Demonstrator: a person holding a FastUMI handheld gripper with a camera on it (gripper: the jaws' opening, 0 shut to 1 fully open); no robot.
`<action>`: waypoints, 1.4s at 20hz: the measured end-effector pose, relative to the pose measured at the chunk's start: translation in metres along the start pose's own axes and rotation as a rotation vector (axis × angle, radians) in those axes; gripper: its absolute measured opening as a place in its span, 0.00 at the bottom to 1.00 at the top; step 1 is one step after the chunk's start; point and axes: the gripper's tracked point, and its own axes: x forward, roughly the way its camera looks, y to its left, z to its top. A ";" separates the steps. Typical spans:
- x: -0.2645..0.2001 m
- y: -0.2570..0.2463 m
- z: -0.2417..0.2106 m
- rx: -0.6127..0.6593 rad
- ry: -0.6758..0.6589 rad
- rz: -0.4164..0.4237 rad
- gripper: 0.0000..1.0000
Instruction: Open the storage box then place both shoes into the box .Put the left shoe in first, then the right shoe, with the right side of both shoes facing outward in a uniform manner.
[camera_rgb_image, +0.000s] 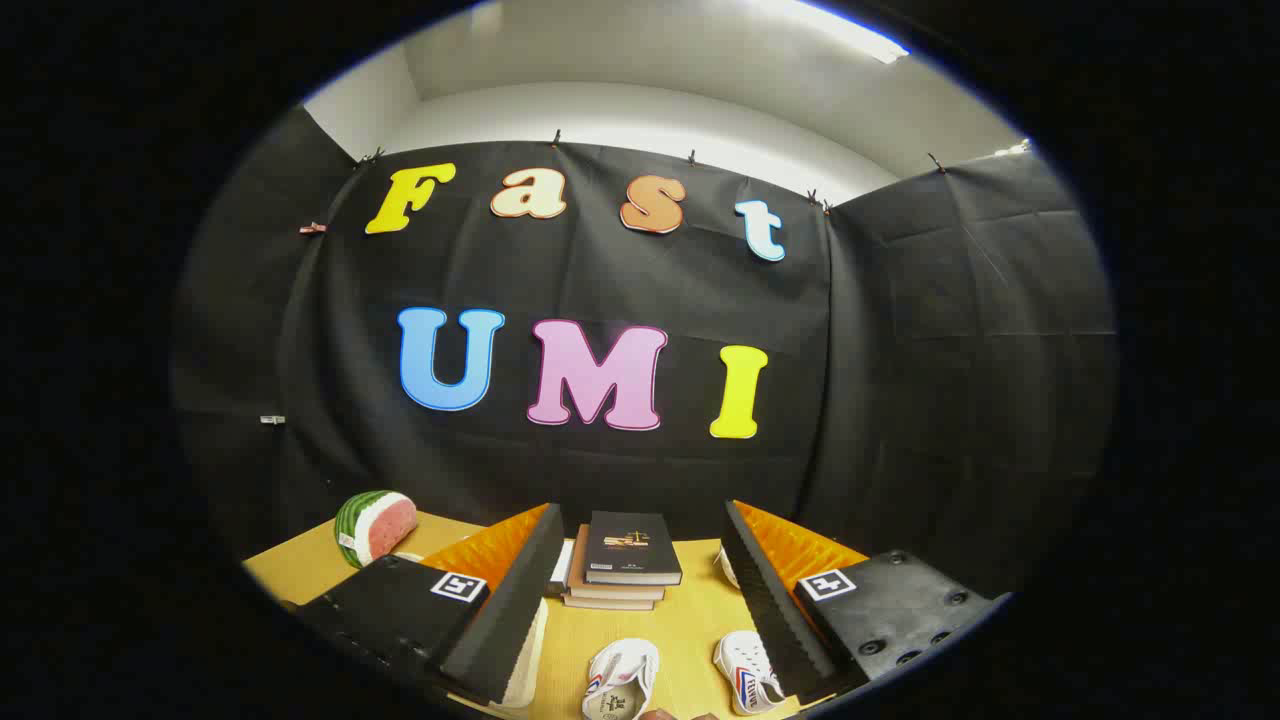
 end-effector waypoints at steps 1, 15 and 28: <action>-0.001 0.000 0.000 0.004 0.002 -0.003 0.97; -0.016 0.008 -0.005 0.015 0.022 -0.002 0.97; -0.012 0.012 -0.019 0.009 0.073 0.036 0.97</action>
